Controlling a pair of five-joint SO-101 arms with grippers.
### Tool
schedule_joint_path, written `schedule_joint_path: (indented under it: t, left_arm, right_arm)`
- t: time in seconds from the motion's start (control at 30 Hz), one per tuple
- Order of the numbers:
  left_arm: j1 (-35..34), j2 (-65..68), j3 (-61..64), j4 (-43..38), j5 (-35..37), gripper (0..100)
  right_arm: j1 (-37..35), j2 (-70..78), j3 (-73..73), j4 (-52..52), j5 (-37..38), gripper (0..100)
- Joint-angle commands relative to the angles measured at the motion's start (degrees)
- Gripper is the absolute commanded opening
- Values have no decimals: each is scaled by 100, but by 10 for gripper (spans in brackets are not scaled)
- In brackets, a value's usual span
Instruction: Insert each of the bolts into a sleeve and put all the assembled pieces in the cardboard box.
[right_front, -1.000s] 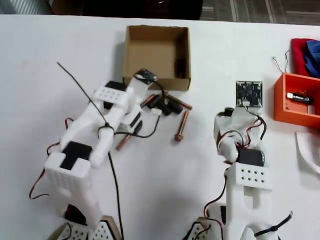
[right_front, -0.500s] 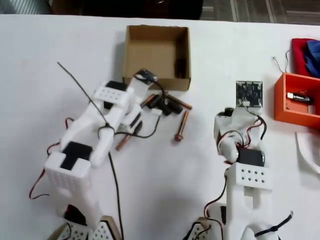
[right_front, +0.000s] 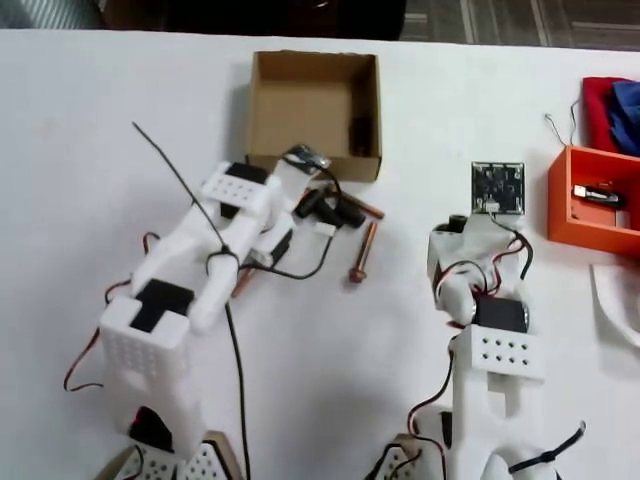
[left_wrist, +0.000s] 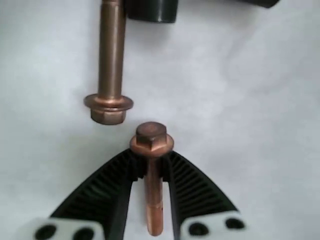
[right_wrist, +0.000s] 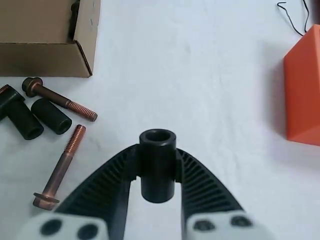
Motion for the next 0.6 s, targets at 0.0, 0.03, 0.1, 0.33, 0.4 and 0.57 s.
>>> schedule_joint_path:
  t: [0.0, 0.03, 0.1, 0.33, 0.4, 0.57]
  left_arm:
    - [-53, -97, -295, 70, -18, 24]
    - [-79, -193, -409, 229, -18, 24]
    - [-97, -448, -725, 677, -26, 24]
    - [-114, -1925, -2193, 2303, -9, 24]
    - [-70, -2462, -2352, 2462, 35, 24]
    - [132, -4009, -1903, 2558, 800, 25]
  right_arm:
    - [48, -154, -18, -84, 44, 22]
    - [66, -154, -18, -84, 26, 22]
    - [75, -154, -18, -84, 18, 22]
    - [75, -163, -18, -75, 0, 22]
    - [75, -198, -18, -75, 0, 22]
    - [13, -1130, 308, 171, 18, 22]
